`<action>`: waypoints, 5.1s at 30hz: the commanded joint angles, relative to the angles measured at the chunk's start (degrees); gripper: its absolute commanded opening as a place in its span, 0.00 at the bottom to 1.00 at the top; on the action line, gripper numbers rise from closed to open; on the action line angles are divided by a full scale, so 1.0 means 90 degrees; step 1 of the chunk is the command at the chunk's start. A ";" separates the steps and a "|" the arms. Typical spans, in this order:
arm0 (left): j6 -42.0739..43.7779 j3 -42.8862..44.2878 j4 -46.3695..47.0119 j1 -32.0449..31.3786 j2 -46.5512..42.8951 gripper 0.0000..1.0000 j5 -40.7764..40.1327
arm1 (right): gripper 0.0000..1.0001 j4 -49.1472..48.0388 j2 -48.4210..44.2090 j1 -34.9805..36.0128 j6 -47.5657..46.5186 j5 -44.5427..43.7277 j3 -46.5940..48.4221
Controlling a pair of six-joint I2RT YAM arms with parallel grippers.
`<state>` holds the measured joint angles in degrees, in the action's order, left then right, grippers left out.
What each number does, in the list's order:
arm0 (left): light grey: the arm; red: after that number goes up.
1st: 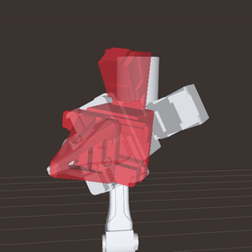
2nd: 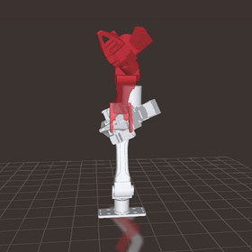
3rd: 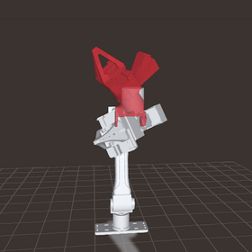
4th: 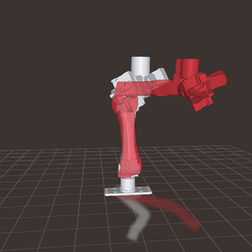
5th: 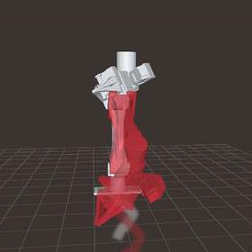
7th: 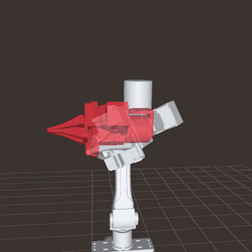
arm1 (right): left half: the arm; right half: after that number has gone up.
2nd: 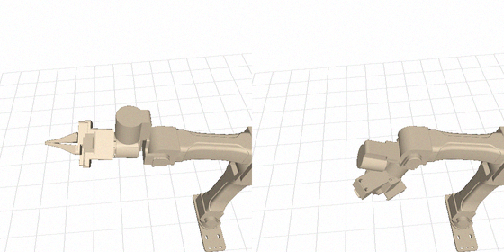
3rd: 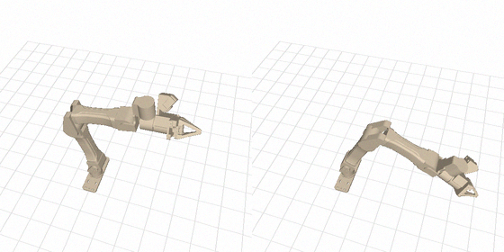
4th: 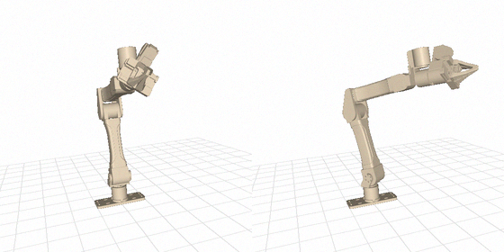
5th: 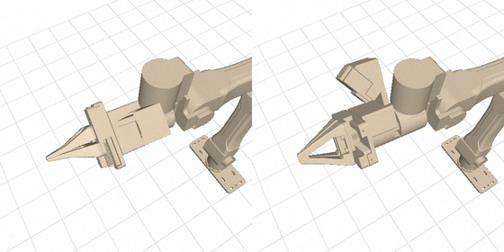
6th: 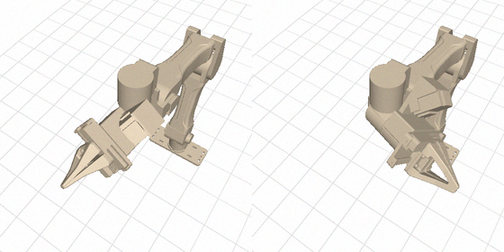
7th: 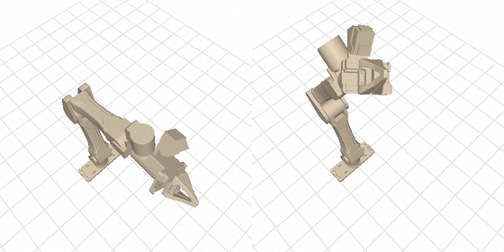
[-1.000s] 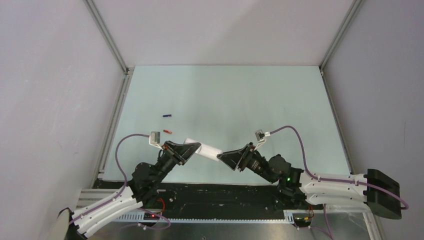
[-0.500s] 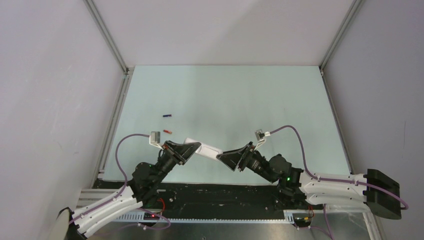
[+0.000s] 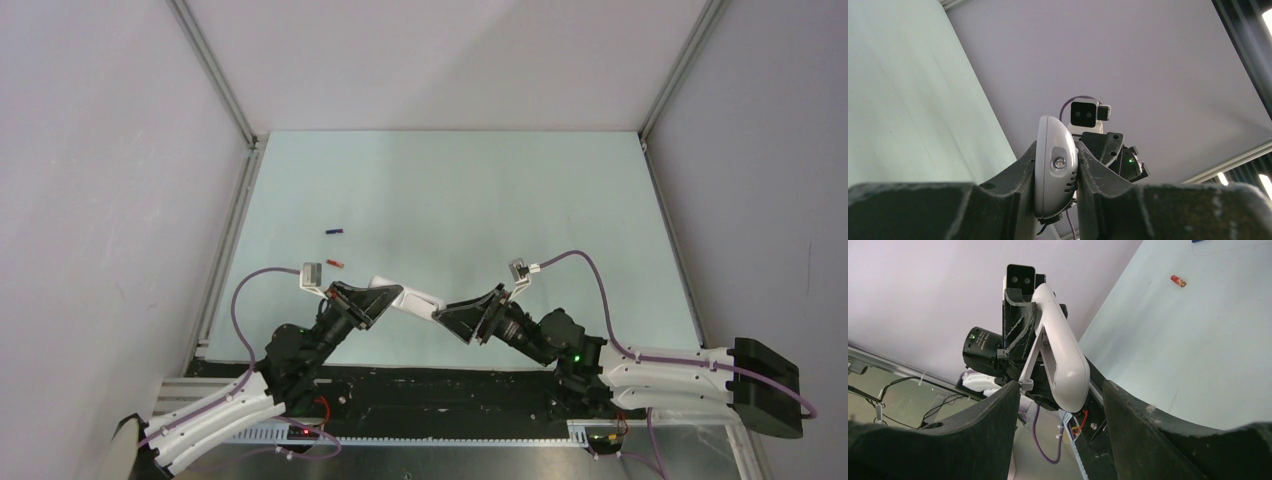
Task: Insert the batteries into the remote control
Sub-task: Remove the battery cover from the remote control.
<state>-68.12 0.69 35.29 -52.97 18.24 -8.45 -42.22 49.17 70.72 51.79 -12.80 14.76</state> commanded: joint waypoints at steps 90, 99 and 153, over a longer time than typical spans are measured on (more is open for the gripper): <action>-0.1367 -0.0395 -0.0627 -0.0014 0.0593 0.00 -0.0255 | 0.80 0.6889 0.1835 0.0999 -0.5401 -0.1292 0.4530; -0.1371 -0.0417 -0.0625 -0.0021 0.0553 0.00 -0.0265 | 0.71 0.6825 0.1870 0.0983 -0.5493 -0.1414 0.4529; -0.1338 -0.0307 -0.0629 -0.0016 0.0855 0.00 -0.0222 | 0.39 0.6751 0.1754 0.0997 -0.5663 -0.1096 0.4530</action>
<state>-79.57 0.69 27.64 -52.97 25.67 -10.37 19.73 66.08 79.57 1.43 -22.94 53.08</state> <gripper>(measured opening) 0.310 0.403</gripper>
